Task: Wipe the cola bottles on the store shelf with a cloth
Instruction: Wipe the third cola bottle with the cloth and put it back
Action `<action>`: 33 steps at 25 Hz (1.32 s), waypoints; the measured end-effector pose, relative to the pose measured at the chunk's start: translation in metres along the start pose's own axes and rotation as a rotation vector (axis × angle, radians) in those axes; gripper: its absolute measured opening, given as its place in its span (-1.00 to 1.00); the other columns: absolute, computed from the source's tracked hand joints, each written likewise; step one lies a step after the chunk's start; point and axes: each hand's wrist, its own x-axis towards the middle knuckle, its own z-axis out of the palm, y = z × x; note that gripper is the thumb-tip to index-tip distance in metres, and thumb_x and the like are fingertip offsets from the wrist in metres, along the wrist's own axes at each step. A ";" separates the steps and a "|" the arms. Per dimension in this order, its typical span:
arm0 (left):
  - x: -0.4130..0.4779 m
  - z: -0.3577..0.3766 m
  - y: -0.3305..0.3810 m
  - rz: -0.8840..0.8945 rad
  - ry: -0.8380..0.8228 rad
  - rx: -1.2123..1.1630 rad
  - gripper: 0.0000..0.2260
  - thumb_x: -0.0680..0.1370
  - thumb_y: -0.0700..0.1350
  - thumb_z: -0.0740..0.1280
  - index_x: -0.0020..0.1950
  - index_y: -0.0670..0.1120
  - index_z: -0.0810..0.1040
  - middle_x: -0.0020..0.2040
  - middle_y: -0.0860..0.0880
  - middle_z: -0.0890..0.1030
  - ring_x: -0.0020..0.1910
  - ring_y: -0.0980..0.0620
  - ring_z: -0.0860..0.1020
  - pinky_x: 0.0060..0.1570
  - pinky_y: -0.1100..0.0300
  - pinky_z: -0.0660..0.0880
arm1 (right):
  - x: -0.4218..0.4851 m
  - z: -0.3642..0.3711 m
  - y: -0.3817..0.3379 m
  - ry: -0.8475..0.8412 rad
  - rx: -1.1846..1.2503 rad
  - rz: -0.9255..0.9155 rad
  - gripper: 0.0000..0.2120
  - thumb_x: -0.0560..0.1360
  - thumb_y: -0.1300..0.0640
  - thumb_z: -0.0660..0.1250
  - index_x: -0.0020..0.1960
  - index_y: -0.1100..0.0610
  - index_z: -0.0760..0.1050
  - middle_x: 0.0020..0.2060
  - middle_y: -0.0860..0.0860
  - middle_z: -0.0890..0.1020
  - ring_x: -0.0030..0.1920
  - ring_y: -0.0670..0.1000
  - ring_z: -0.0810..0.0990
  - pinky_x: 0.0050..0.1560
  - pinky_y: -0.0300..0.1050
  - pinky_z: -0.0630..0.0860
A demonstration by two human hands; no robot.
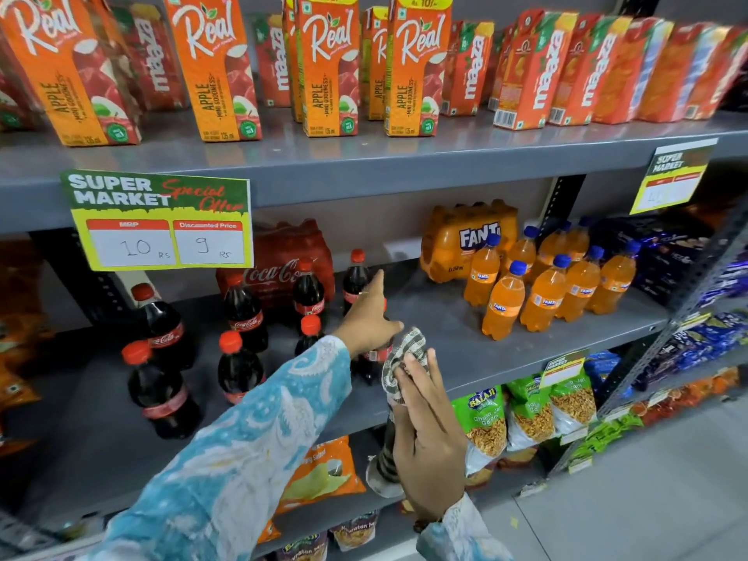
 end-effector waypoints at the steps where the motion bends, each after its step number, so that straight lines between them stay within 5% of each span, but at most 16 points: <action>1: 0.006 0.001 -0.003 -0.029 0.016 -0.003 -0.27 0.49 -0.20 0.32 0.52 -0.06 -0.05 0.53 -0.08 0.16 0.47 -0.06 0.20 0.39 0.12 0.21 | -0.002 -0.001 0.003 -0.006 0.011 0.003 -0.74 0.52 0.30 0.23 0.16 0.34 0.56 0.20 0.15 0.57 0.33 0.25 0.44 0.21 0.01 0.53; 4: 0.012 0.000 -0.011 -0.034 0.084 0.037 -0.45 0.47 -0.12 0.36 0.43 -0.07 0.27 0.31 -0.08 0.51 0.28 -0.05 0.45 0.28 0.14 0.35 | -0.005 0.000 0.011 -0.011 0.032 0.029 -0.73 0.59 0.25 0.18 0.17 0.33 0.56 0.20 0.14 0.57 0.35 0.22 0.42 0.20 0.00 0.53; 7: 0.010 0.003 -0.014 0.018 0.228 0.093 -0.65 0.33 0.08 0.47 0.06 -0.01 0.59 -0.07 -0.02 0.68 0.00 -0.01 0.59 0.08 0.16 0.46 | -0.006 0.005 0.015 -0.028 0.046 0.022 -0.74 0.59 0.25 0.19 0.17 0.32 0.56 0.21 0.13 0.57 0.35 0.22 0.42 0.21 0.03 0.52; 10: 0.002 0.010 -0.014 0.031 0.335 0.063 -0.76 0.29 0.18 0.44 -0.37 0.06 0.51 -0.38 0.03 0.58 -0.21 -0.07 0.59 -0.16 0.13 0.51 | 0.001 0.012 0.015 -0.066 0.065 0.001 -0.68 0.66 0.19 0.11 0.17 0.32 0.57 0.22 0.13 0.56 0.35 0.23 0.43 0.24 0.04 0.50; 13: -0.009 0.010 -0.004 0.057 0.423 -0.114 -0.73 0.28 0.16 0.46 -0.38 0.00 0.53 -0.43 0.03 0.57 -0.36 0.03 0.53 -0.26 0.21 0.50 | 0.020 0.010 0.016 -0.032 0.113 0.054 -0.72 0.63 0.19 0.17 0.19 0.32 0.55 0.25 0.15 0.54 0.35 0.22 0.42 0.29 0.00 0.47; 16: -0.019 0.006 0.014 0.006 0.362 -0.594 -0.72 0.27 -0.05 0.50 -0.46 -0.01 0.40 -0.48 0.03 0.41 -0.41 0.04 0.39 -0.31 0.18 0.37 | 0.049 -0.005 0.007 0.101 0.236 0.300 -0.71 0.53 0.18 0.29 0.25 0.17 0.50 0.24 0.09 0.55 0.30 0.04 0.50 0.28 -0.26 0.43; 18: -0.023 0.005 0.019 -0.097 0.220 -0.862 -0.74 0.29 -0.16 0.45 -0.44 -0.04 0.37 -0.45 -0.03 0.41 -0.43 -0.01 0.39 -0.30 0.14 0.35 | 0.067 -0.019 0.000 0.080 0.369 0.494 -0.68 0.53 0.15 0.34 0.27 0.05 0.45 0.22 -0.01 0.56 0.26 -0.17 0.50 0.25 -0.36 0.41; 21: -0.029 -0.004 0.018 -0.179 0.012 -1.069 -0.75 0.41 -0.27 0.34 -0.43 -0.07 0.41 -0.42 -0.07 0.55 -0.42 0.01 0.52 -0.25 0.16 0.43 | 0.083 -0.036 -0.001 -0.026 0.496 0.651 -0.68 0.54 0.19 0.36 0.26 -0.03 0.44 0.20 -0.10 0.56 0.24 -0.22 0.50 0.30 -0.19 0.44; 25: -0.038 -0.018 0.021 -0.006 -0.126 -1.057 -0.91 0.51 -0.23 0.26 -0.15 -0.12 0.54 -0.32 -0.01 0.67 -0.33 0.09 0.62 -0.23 0.22 0.57 | 0.095 -0.023 -0.008 -0.142 0.212 0.221 -0.69 0.56 0.14 0.28 0.27 0.18 0.52 0.28 0.05 0.52 0.35 0.00 0.44 0.30 -0.18 0.43; 29: -0.041 -0.031 0.019 0.018 -0.224 -1.181 -0.61 0.44 -0.03 0.28 0.24 -0.10 0.49 0.08 -0.12 0.63 0.01 -0.07 0.62 0.10 0.03 0.52 | 0.087 0.009 -0.021 -0.337 -0.074 -0.035 -0.55 0.59 0.03 0.10 0.40 0.20 0.38 0.43 0.20 0.33 0.42 0.26 0.30 0.24 0.20 0.47; 33: -0.045 -0.048 0.016 0.052 -0.230 -1.090 -0.68 0.54 0.03 0.17 0.22 -0.06 0.48 0.03 -0.07 0.68 -0.04 -0.05 0.65 0.00 0.03 0.57 | 0.054 0.010 -0.031 -0.329 -0.257 -0.174 -0.65 0.59 0.19 0.17 0.36 0.15 0.43 0.40 0.17 0.39 0.40 0.32 0.30 0.18 0.24 0.47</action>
